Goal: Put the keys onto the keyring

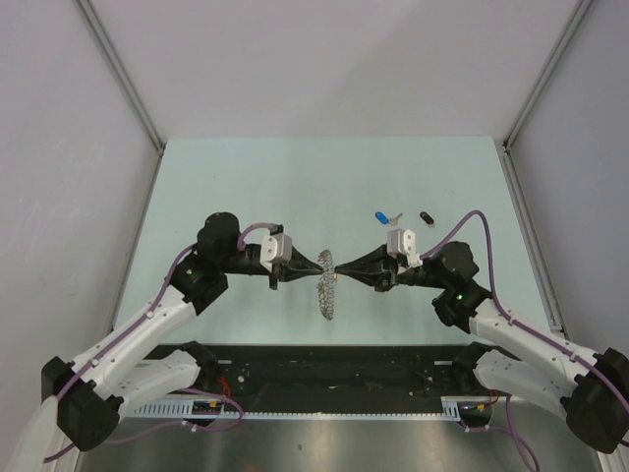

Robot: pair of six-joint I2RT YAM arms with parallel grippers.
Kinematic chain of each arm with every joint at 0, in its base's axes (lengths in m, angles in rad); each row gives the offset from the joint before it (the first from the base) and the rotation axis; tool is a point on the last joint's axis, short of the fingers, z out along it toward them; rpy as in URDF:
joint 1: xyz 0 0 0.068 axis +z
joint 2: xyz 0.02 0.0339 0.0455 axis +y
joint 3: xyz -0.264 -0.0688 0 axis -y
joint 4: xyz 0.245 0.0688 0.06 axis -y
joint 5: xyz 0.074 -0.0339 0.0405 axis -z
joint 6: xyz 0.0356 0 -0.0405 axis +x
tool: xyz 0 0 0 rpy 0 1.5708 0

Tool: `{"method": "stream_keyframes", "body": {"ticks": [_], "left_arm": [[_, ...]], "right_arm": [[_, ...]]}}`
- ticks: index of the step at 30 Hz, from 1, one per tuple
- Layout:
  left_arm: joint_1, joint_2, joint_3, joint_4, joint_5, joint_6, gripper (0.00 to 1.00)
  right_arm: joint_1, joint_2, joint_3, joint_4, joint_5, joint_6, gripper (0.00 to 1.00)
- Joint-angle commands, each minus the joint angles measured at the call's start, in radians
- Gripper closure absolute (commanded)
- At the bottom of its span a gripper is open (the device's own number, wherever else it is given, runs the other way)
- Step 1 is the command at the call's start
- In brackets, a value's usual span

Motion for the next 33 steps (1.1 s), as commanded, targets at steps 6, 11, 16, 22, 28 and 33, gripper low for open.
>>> {"method": "stream_keyframes", "body": {"ticks": [6,11,16,22,28,33], "left_arm": [[-0.005,-0.016,0.004,0.082,0.041,-0.035,1.00],[-0.007,-0.013,0.007,0.081,0.043,-0.036,0.99],[-0.005,-0.009,0.007,0.081,0.047,-0.042,1.00],[-0.005,-0.011,0.008,0.081,0.046,-0.042,1.00],[-0.005,-0.011,0.008,0.081,0.038,-0.044,1.00],[-0.005,-0.016,0.007,0.081,0.021,-0.045,1.00]], "right_arm": [[0.017,0.002,-0.002,0.066,0.033,0.001,1.00],[0.020,0.000,-0.002,0.064,0.033,-0.002,1.00],[0.021,0.002,-0.002,0.061,0.041,-0.007,1.00],[0.023,0.005,-0.002,0.061,0.042,-0.007,1.00],[0.024,-0.001,-0.002,0.064,0.036,-0.002,1.00],[0.027,-0.013,-0.004,0.057,0.047,-0.002,1.00]]}}
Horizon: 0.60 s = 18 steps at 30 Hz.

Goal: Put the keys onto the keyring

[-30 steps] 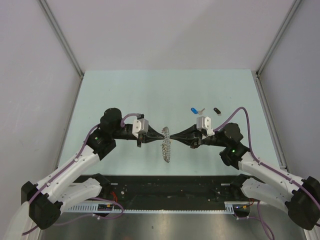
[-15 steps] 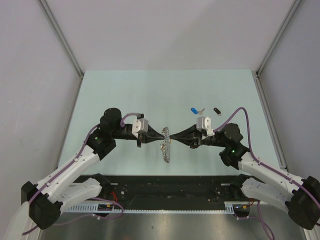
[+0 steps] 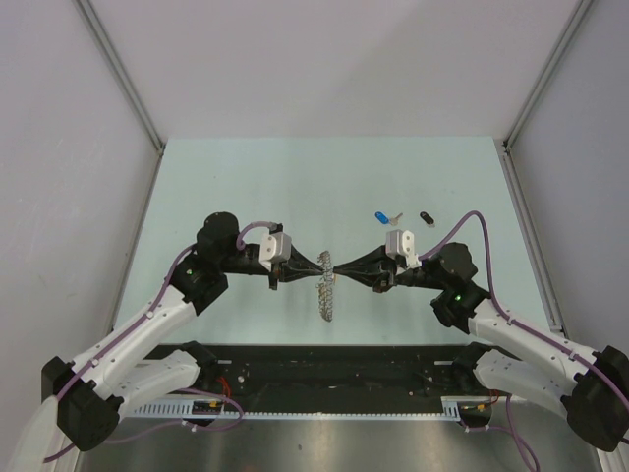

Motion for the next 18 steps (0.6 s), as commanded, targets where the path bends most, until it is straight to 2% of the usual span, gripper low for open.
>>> {"method": "stream_keyframes", "body": {"ticks": [1,18], "left_arm": [[-0.005,-0.016,0.008,0.060,0.002,-0.012,1.00],[-0.007,-0.016,0.008,0.062,-0.001,-0.013,1.00]], "right_arm": [[0.007,-0.025,0.003,0.035,0.023,-0.002,1.00],[0.015,-0.019,0.003,0.036,0.037,-0.002,1.00]]}}
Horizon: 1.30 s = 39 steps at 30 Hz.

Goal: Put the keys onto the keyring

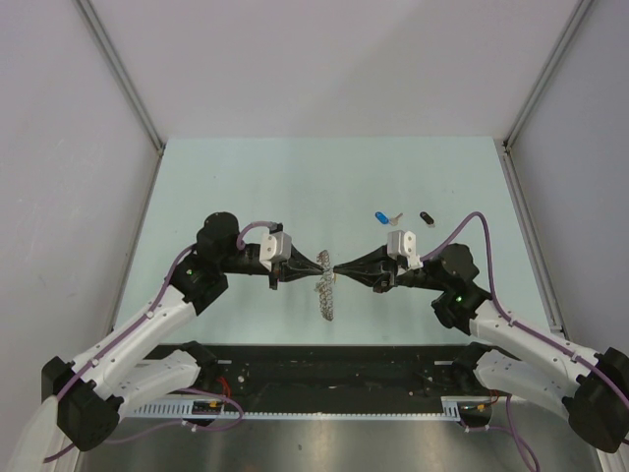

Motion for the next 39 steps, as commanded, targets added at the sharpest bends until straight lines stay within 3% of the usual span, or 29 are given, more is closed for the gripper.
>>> {"method": "stream_keyframes", "body": {"ticks": [1,39], "left_arm": [[-0.005,-0.017,0.008,0.062,0.010,-0.015,1.00],[-0.020,-0.022,0.002,0.074,0.027,-0.016,1.00]], "right_arm": [[0.005,-0.001,0.003,0.038,0.018,-0.003,1.00],[0.013,0.066,0.012,0.093,0.015,0.036,1.00]]}}
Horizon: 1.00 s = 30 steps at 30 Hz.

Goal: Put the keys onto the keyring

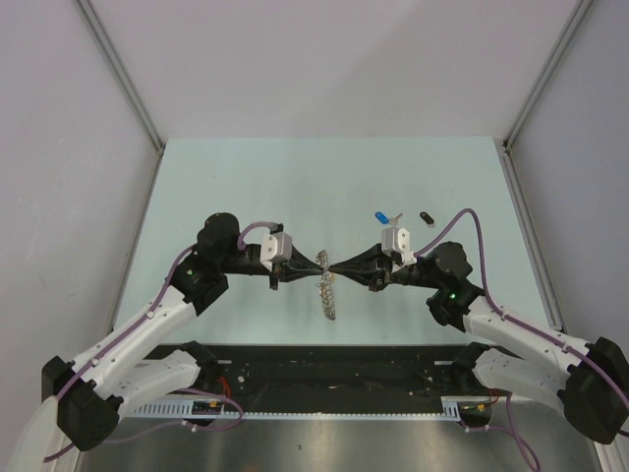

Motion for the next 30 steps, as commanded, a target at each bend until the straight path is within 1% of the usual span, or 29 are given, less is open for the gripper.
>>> {"method": "stream_keyframes", "body": {"ticks": [1,7,12,14,20,24,30], "left_arm": [[-0.014,-0.020,0.007,0.071,0.034,-0.016,1.00],[-0.014,-0.011,0.016,0.060,-0.007,-0.037,1.00],[-0.014,0.015,0.054,0.012,-0.046,-0.040,0.99],[-0.014,0.024,0.065,-0.033,-0.053,-0.040,1.00],[-0.015,0.040,0.088,-0.078,-0.066,-0.039,1.00],[-0.015,0.037,0.091,-0.072,-0.076,-0.059,0.99],[-0.014,0.021,0.081,-0.015,-0.086,-0.132,0.99]], "right_arm": [[0.005,0.003,0.012,0.035,0.014,0.006,1.00],[0.013,-0.019,0.012,0.014,0.007,-0.016,1.00],[0.024,-0.049,0.012,-0.035,0.031,-0.055,1.00],[0.028,-0.059,0.012,-0.056,0.051,-0.077,1.00],[0.031,-0.050,0.012,-0.060,0.056,-0.091,1.00],[0.033,-0.046,0.012,-0.070,0.056,-0.106,1.00],[0.036,-0.049,0.030,-0.149,0.054,-0.155,1.00]]}}
